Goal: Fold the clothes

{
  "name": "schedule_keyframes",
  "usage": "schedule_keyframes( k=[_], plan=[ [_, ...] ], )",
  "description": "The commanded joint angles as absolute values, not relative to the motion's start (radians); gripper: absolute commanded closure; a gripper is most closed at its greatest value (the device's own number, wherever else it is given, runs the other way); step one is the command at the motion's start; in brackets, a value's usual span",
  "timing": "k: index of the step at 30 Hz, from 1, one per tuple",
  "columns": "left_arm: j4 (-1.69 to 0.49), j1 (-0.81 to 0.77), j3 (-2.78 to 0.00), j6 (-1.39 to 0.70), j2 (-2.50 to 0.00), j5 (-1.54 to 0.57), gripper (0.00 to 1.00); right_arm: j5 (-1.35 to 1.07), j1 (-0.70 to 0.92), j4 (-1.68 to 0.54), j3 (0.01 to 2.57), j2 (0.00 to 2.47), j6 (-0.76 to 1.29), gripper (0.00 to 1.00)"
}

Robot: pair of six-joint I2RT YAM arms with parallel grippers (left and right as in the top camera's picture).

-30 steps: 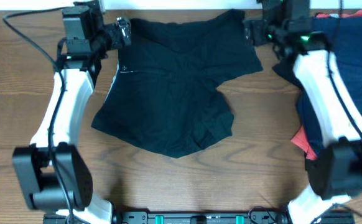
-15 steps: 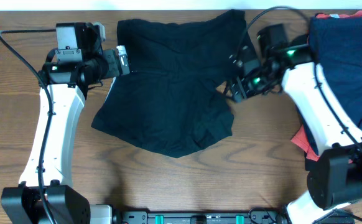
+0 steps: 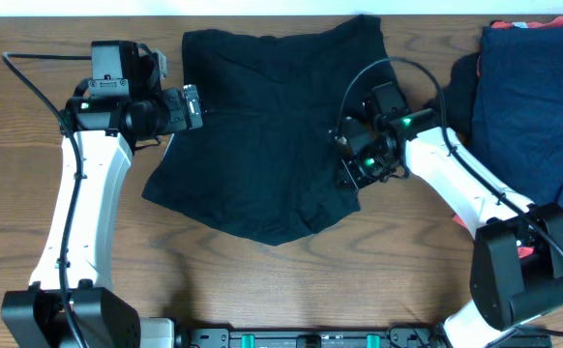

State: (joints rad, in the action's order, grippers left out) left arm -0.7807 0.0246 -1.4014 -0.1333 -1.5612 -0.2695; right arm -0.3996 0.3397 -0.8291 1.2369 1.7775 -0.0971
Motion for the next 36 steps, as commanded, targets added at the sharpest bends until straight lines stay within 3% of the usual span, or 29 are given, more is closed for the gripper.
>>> schedule_keyframes(
  k=[1,10,11,12,13,14,15,16,20,29,36],
  plan=[
    [-0.781,0.029,-1.383,-0.124,-1.569,-0.264,0.01,-0.366,0.298,-0.799,1.271,1.771,-0.038,0.99],
    [-0.765,0.029,-1.378,-0.104,-1.57,-0.264,0.02,-0.265,0.209,-0.431,1.262,1.801,-0.038,0.98],
    [-0.766,0.029,-1.378,-0.099,-1.57,-0.264,0.01,-0.237,0.208,-0.41,1.262,1.804,-0.038,0.94],
    [-0.766,0.029,-1.378,-0.097,-1.57,-0.264,0.01,-0.201,0.208,-0.39,1.262,1.806,-0.038,0.85],
    [-0.766,0.029,-1.378,-0.098,-1.57,-0.264,0.01,-0.175,0.206,-0.365,1.262,1.807,-0.038,0.64],
    [-0.766,0.029,-1.378,-0.097,-1.57,-0.264,0.01,-0.17,0.202,-0.342,1.263,1.807,-0.038,0.34],
    [-0.765,0.029,-1.378,-0.097,-1.57,-0.264,0.01,-0.176,0.196,-0.331,1.268,1.806,-0.038,0.2],
    [-0.766,0.029,-1.378,-0.097,-1.57,-0.264,0.01,-0.199,0.192,-0.34,1.279,1.803,-0.038,0.14],
    [-0.782,0.029,-1.378,-0.091,-1.57,-0.264,0.01,-0.311,0.186,-0.471,1.322,1.775,-0.037,0.1],
    [-0.913,0.03,-1.323,-0.072,-1.571,-0.207,0.01,-0.408,0.237,-0.957,1.342,1.723,-0.016,0.12],
    [-0.82,0.03,-1.166,-0.072,-1.571,-0.207,0.01,-0.278,0.334,-0.981,1.275,1.723,0.046,0.2]
  ],
)
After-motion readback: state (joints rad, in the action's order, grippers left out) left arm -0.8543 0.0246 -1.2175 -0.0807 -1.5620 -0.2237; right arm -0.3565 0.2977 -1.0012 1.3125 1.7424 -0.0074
